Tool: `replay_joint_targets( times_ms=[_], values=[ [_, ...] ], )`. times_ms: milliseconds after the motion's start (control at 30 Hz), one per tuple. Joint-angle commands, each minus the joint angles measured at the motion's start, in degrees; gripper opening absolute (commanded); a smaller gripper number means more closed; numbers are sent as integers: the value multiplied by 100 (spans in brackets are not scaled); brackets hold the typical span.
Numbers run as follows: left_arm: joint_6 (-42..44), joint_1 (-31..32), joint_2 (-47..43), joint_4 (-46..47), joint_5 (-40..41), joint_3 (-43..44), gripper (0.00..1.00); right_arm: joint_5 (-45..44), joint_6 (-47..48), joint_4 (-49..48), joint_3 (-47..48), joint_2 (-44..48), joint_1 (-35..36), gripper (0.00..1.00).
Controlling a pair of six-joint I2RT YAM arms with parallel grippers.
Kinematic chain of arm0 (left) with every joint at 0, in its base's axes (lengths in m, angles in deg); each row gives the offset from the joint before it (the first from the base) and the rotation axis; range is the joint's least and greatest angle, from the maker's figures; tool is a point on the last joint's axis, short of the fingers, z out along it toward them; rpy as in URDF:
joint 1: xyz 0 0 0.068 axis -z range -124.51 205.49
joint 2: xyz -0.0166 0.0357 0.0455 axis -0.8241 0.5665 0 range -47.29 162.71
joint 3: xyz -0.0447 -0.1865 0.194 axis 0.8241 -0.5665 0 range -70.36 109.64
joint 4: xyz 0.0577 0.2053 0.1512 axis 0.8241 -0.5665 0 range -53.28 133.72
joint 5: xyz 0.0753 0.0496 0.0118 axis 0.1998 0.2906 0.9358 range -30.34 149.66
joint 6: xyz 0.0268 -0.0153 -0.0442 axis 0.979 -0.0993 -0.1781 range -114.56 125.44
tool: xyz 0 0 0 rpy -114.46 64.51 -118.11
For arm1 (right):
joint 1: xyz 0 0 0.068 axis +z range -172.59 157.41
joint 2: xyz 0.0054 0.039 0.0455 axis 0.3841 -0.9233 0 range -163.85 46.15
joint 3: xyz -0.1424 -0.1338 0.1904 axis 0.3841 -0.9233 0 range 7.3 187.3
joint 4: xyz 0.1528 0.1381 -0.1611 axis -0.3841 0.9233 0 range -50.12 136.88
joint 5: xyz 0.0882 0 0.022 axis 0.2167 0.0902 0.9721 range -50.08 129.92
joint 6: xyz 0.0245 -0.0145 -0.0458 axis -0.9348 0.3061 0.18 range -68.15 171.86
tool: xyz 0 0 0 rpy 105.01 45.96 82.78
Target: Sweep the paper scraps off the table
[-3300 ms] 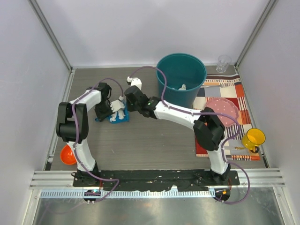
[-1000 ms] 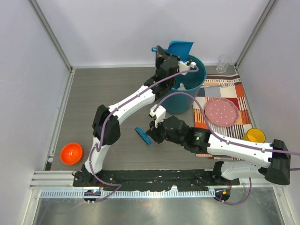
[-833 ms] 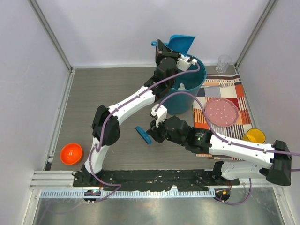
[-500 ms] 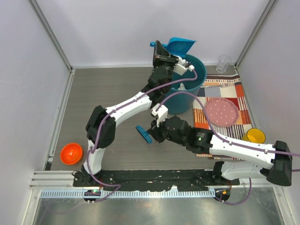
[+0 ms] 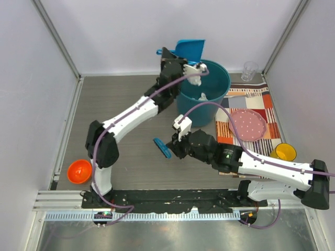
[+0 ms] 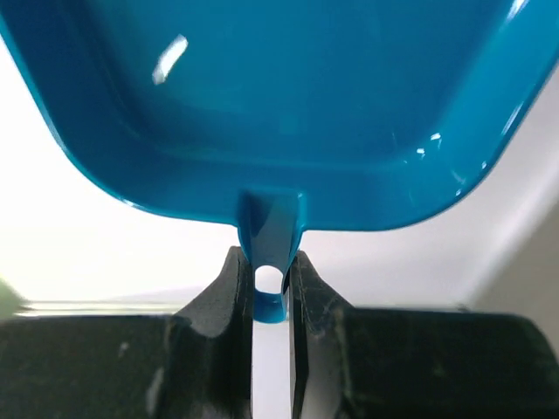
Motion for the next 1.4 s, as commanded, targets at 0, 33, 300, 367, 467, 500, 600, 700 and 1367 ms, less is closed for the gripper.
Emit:
replay_joint_targets(
  times_ms=[0, 33, 300, 367, 467, 500, 600, 700, 1367],
  values=[
    [-3627, -571, -1066, -4069, -293, 974, 0, -156, 77, -220, -1, 330, 36, 1],
    [-4414, -677, -1163, -4544, -505, 1028, 0, -103, 104, -237, 25, 330, 36, 1],
    [-6056, -2031, -2252, -7896, -2922, -22, 0, 320, 534, 368, 658, 348, 36, 1],
    [-6066, -2242, -2533, -8124, -3343, -551, 0, 249, 631, 465, 728, 453, 36, 1],
    [-6057, -2348, -3008, -8300, -3705, -1562, 0, 117, 693, 641, 852, 558, 36, 1],
    [-6083, -2366, -3088, -8327, -3785, -1982, 0, 91, 701, 676, 895, 576, 36, 1],
    [-6127, -2462, -3299, -8258, -4162, -2817, 0, -76, 728, 790, 948, 655, 36, 1],
    [-6040, -2480, -3265, -8038, -4532, -3556, 0, -234, 842, 826, 957, 664, 36, 1],
    [-6154, -1364, -1498, -6464, -3310, -4501, 38, -534, 2178, 632, 694, 348, 36, 1]
  ],
)
